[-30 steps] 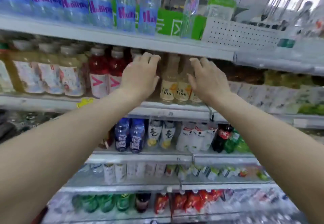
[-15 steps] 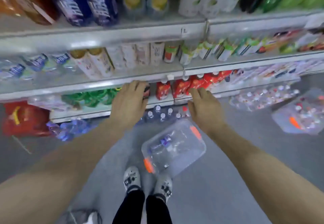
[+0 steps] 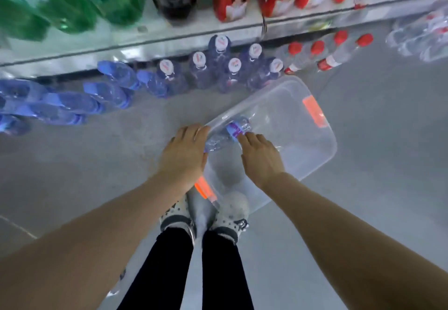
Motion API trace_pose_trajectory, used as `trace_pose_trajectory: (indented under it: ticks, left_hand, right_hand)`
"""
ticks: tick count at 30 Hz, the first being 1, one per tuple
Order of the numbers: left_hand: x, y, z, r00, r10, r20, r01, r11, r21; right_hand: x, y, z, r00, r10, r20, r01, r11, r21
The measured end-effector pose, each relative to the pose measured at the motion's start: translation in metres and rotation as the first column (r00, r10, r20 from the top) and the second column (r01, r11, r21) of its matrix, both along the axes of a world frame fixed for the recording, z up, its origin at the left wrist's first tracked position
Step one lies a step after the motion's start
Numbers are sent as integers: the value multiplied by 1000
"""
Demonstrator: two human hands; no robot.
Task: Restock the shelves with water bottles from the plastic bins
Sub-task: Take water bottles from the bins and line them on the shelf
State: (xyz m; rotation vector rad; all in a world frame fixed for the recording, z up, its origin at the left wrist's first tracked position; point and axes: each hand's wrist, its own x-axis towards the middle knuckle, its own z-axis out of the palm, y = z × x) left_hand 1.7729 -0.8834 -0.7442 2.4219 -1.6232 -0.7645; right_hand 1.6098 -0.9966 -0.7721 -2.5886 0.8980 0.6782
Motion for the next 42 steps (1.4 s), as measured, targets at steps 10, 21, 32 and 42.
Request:
trace_pose_trajectory:
  ticks: [10, 21, 32, 42]
  left_hand:
    - [-3, -7, -131, 988, 3, 157, -3, 1000, 1]
    - [-4, -6, -134, 985, 1, 175, 4, 1000, -30]
    - [-5, -10, -121, 977, -91, 191, 51, 978, 204]
    - [2, -34, 70, 967, -223, -127, 255, 788, 560]
  right_hand:
    - [35, 0, -174, 968, 248, 33, -248, 969, 8]
    - [25, 17, -204, 947, 290, -138, -287, 957, 42]
    - [-1, 10, -153, 981, 47, -187, -11, 982, 188]
    - [-31, -73, 127, 687, -720, -92, 624, 522, 581]
